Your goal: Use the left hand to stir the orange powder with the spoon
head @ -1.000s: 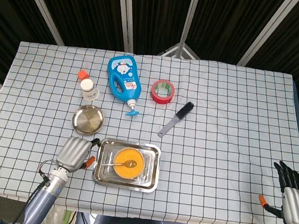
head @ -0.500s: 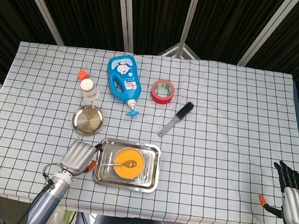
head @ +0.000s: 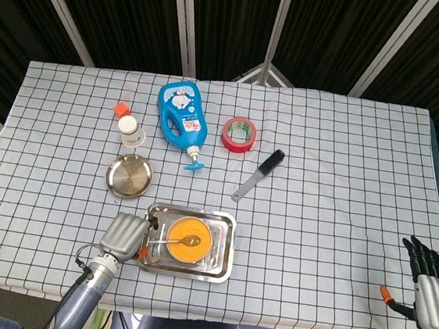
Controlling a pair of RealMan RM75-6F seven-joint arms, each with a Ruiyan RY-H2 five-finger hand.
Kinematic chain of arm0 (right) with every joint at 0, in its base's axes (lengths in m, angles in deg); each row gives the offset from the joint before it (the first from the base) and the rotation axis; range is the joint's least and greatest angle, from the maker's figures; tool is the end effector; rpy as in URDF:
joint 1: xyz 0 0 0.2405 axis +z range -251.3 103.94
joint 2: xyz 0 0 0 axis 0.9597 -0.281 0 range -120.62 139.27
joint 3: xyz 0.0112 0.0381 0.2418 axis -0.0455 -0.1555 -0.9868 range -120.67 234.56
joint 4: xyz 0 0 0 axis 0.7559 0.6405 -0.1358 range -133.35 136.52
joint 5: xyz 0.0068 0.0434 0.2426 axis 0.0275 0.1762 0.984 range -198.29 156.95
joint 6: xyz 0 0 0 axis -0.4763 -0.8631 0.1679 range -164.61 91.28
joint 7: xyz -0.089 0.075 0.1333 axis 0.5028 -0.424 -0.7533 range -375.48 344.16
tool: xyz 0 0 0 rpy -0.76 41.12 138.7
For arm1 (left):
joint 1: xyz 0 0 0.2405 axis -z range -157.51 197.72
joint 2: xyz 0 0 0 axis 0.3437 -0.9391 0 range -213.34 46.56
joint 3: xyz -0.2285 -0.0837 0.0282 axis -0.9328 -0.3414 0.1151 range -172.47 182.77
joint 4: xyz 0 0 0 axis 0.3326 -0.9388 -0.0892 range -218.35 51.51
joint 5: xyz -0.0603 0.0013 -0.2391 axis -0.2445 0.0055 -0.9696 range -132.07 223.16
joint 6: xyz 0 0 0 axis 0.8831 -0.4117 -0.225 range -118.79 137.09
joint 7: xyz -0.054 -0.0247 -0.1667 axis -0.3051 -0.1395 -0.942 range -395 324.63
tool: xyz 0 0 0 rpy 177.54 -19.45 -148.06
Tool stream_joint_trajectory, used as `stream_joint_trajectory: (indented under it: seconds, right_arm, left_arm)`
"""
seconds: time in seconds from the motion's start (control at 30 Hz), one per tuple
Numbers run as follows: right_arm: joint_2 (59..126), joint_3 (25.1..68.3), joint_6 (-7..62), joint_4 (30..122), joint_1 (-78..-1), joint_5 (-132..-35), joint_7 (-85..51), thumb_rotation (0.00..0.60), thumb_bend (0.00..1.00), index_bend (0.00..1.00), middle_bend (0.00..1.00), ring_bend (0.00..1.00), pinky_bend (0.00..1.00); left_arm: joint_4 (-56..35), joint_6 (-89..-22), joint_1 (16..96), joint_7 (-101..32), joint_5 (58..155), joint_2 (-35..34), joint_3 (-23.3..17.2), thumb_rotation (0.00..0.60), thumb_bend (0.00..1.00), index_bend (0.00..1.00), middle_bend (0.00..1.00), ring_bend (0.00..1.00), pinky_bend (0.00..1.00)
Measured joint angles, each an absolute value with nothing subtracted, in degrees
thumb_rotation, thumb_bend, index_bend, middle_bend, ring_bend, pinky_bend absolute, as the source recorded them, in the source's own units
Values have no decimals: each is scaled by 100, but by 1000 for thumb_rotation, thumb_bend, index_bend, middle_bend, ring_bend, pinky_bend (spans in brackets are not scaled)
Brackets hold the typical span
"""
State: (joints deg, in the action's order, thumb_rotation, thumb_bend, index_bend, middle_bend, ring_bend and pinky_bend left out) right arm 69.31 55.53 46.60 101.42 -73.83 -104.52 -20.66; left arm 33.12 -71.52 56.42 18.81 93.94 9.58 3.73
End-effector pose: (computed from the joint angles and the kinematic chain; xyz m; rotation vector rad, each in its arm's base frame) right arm -0.3203 -0.1805 0.1225 1.2780 -1.1222 0.8973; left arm -0.0877 0.2355 -0.0655 -1.8384 -1.0279 -0.6960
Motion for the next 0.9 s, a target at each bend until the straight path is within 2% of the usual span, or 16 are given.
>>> stream_joint_trajectory:
  seconds: [0.23, 0.9]
  right_arm:
    - [6929, 5555, 4669, 10146, -7387, -10459, -2070, 600, 312, 0, 0, 0, 0]
    - [6923, 5556, 4658, 10154, -7384, -10452, -2081, 600, 312, 0, 0, 0, 0]
  left_arm:
    - [3245, -7224, 5650, 1995, 9284, 1139, 322, 600, 426, 420, 787, 836, 910]
    - [3088, -7248, 5656, 2028, 9155, 1305, 206, 600, 457, 439, 791, 836, 910]
